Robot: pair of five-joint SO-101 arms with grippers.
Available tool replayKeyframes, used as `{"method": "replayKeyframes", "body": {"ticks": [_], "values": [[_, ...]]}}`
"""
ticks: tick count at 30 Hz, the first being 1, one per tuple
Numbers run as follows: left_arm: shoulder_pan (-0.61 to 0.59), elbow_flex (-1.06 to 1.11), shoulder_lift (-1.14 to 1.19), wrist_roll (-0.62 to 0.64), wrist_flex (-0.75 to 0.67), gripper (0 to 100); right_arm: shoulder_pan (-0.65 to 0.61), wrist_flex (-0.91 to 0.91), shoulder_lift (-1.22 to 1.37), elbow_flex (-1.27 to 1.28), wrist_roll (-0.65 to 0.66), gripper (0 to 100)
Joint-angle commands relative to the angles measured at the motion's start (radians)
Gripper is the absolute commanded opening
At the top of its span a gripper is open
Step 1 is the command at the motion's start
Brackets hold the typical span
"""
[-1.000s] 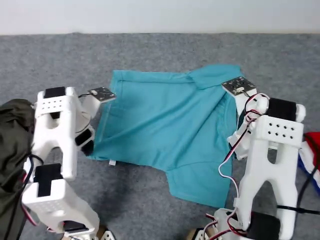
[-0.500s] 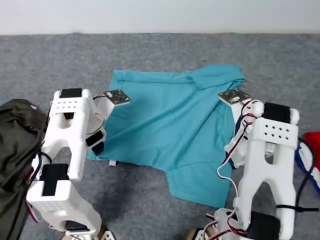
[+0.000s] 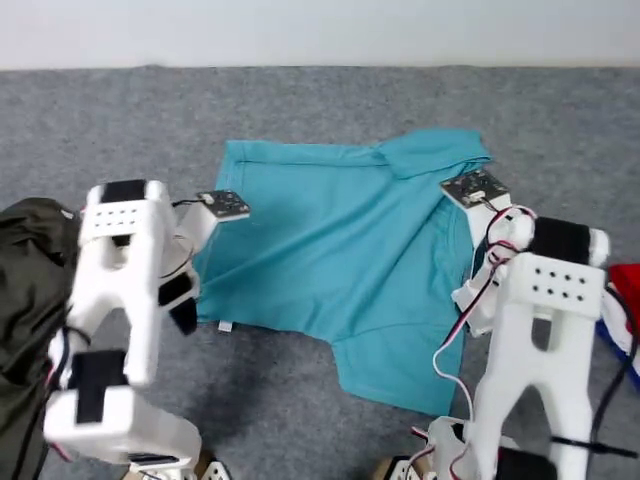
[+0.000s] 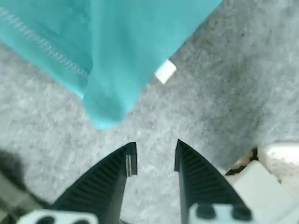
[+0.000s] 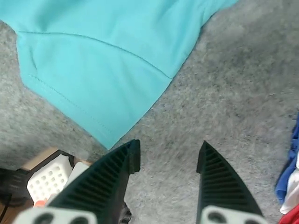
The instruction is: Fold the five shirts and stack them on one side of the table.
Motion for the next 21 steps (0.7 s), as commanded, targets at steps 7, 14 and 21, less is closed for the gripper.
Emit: {"method": "replayKeyframes", "body": {"ticks": [7, 14, 21], "values": [[-0.091, 0.291, -0.313, -0.133, -0.226, 14, 0.015, 0.036, -0.088, 0.025, -0.008, 20.9], [-0.087, 0.418, -0.321, -0.129, -0.571, 14, 0.015, 0.027, -0.091, 0.137, -0.009, 20.9], [-0.064, 0.426, -0.321, -0.130, -0.601, 16, 0.015, 0.027, -0.091, 0.153, -0.011, 20.9]]}}
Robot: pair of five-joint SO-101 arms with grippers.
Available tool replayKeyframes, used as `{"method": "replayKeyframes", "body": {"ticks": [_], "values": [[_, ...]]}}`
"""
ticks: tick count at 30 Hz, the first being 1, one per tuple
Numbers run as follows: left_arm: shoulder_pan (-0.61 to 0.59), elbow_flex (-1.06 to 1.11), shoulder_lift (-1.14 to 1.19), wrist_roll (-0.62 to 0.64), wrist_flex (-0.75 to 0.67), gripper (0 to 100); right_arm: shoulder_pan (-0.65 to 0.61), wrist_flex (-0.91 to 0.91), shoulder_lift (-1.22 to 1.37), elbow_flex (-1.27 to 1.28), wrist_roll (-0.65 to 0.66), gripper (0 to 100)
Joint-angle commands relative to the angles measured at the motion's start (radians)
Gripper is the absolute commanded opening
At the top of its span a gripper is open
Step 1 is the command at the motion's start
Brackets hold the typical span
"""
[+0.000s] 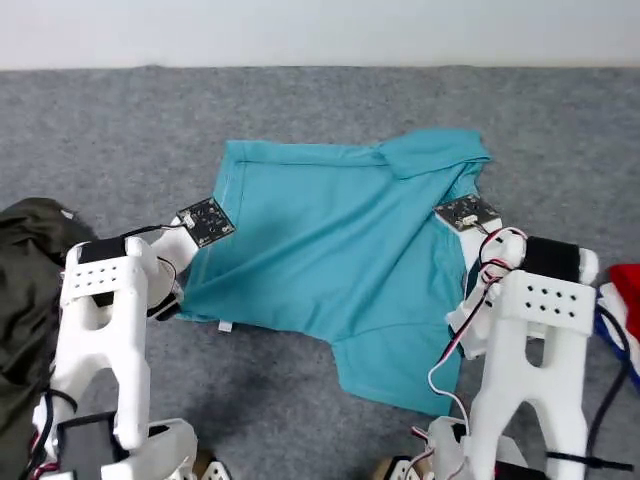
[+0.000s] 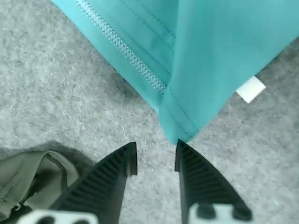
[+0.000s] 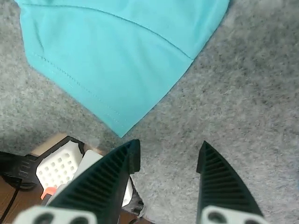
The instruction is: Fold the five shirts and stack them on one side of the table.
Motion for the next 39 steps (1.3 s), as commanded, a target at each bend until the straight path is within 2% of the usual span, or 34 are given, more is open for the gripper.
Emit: {"method": "replayKeyframes", "body": {"ticks": [1, 7, 12, 20, 26, 35, 39], "values": [[0.029, 0.001, -0.035, -0.005, -0.015, 17, 0.015, 0.025, -0.027, -0.005, -0.011, 20.9], [0.081, 0.001, -0.035, -0.005, 0.023, 21, 0.015, 0.025, -0.027, -0.005, -0.015, 20.9], [0.081, 0.007, -0.028, -0.003, -0.018, 24, 0.013, 0.025, -0.027, -0.005, -0.049, 20.9], [0.077, -0.019, 0.158, -0.006, -0.117, 24, 0.013, 0.027, -0.027, -0.005, -0.052, 20.9], [0.066, -0.110, 0.258, -0.008, -0.066, 23, 0.007, 0.028, -0.027, -0.005, -0.066, 20.9], [0.084, -0.125, 0.305, -0.031, -0.060, 0, 0.005, 0.036, -0.028, -0.008, -0.081, 20.9], [0.086, -0.133, 0.310, -0.034, -0.032, 0, -0.048, 0.036, -0.028, 0.012, -0.101, 20.9]]}}
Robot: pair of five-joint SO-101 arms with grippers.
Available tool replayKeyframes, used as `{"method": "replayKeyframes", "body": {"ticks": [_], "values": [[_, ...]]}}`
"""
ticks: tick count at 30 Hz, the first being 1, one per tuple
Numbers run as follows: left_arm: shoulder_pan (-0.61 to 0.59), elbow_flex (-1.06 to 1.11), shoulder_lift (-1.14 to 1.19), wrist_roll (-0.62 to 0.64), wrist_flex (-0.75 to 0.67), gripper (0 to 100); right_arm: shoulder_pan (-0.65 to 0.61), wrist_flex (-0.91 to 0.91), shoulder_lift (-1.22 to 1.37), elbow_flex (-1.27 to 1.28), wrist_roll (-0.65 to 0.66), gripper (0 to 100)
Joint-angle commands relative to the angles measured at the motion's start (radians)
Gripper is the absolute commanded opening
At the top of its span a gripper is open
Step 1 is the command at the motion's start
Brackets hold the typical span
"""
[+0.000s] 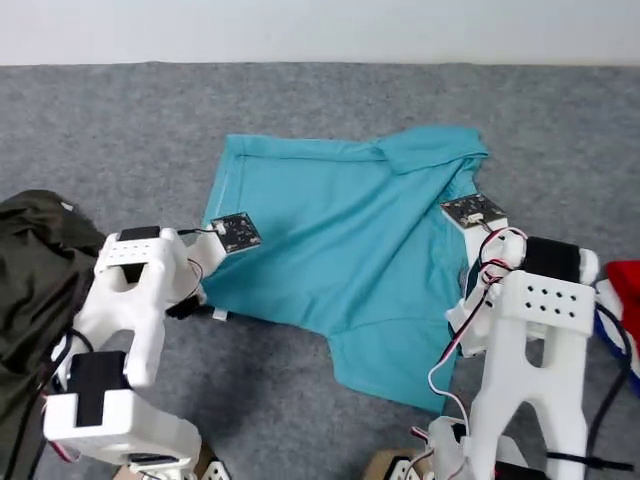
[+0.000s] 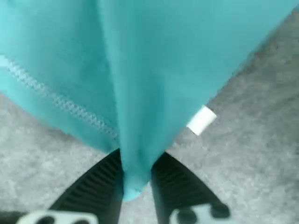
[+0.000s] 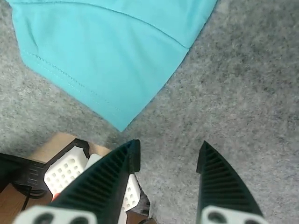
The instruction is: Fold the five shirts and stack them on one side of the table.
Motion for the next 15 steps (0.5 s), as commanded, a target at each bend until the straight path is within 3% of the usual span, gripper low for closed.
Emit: {"method": "replayKeyframes", "body": {"ticks": [1, 8, 15], "values": [[0.002, -0.033, -0.003, -0.009, 0.002, 0, -0.062, 0.035, -0.028, 0.021, -0.025, 20.9], [-0.002, -0.027, 0.000, -0.006, 0.002, 0, -0.199, 0.010, -0.018, 0.034, -0.018, 21.4], [0.000, -0.024, 0.000, -0.005, 0.000, 0, -0.245, -0.064, -0.015, 0.114, 0.052, 38.5]]}}
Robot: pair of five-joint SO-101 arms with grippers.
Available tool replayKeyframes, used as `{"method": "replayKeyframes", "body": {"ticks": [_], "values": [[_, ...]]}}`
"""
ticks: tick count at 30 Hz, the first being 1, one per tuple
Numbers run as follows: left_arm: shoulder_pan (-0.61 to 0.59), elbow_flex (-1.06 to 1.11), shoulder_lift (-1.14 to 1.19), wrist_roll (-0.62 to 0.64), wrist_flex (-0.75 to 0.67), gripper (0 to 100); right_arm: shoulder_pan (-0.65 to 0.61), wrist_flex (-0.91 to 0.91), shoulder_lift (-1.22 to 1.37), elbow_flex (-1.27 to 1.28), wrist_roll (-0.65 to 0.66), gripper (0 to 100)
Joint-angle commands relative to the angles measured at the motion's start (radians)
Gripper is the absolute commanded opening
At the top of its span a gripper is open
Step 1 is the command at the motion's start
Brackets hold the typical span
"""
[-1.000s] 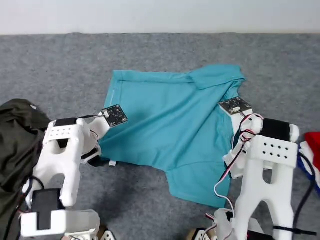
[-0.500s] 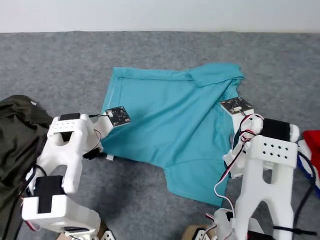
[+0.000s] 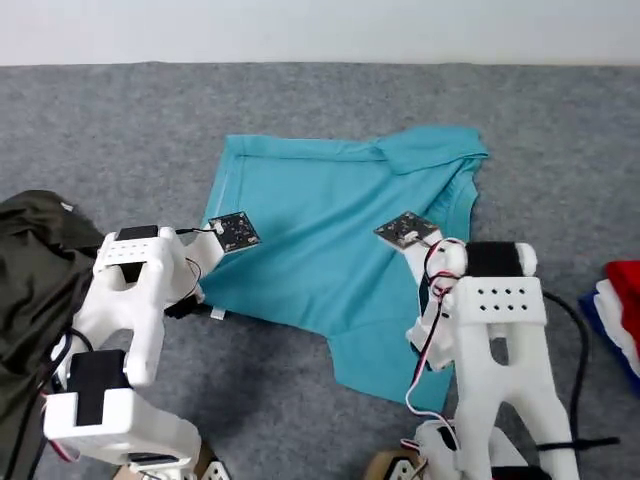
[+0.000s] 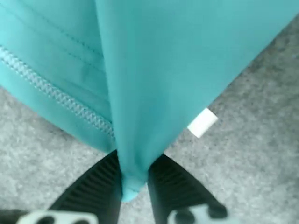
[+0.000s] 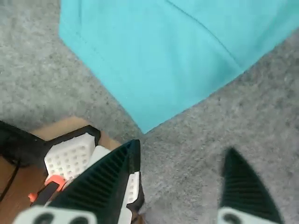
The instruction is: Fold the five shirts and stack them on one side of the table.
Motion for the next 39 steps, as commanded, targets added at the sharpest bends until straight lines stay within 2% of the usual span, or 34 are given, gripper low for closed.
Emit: {"method": "replayKeyframes", "body": {"ticks": [1, 7, 21, 33, 35, 39], "values": [[-0.002, -0.024, -0.003, -0.002, -0.002, 0, -0.008, -0.074, -0.010, 0.035, 0.020, 38.7], [-0.005, -0.022, -0.002, 0.107, -0.040, 0, -0.007, -0.189, 0.088, 0.173, 0.011, 38.7], [-0.005, -0.022, -0.002, 0.107, -0.040, 0, 0.012, -0.441, 0.410, 0.195, 0.015, 38.8], [-0.002, -0.022, -0.002, 0.107, -0.043, 0, 0.007, -0.515, 0.570, 0.157, 0.018, 38.5], [-0.002, -0.022, -0.002, 0.107, -0.043, 0, 0.007, -0.515, 0.581, 0.157, 0.018, 35.2], [0.000, -0.022, -0.002, 0.107, -0.043, 0, 0.005, -0.516, 0.593, 0.157, 0.020, 21.3]]}}
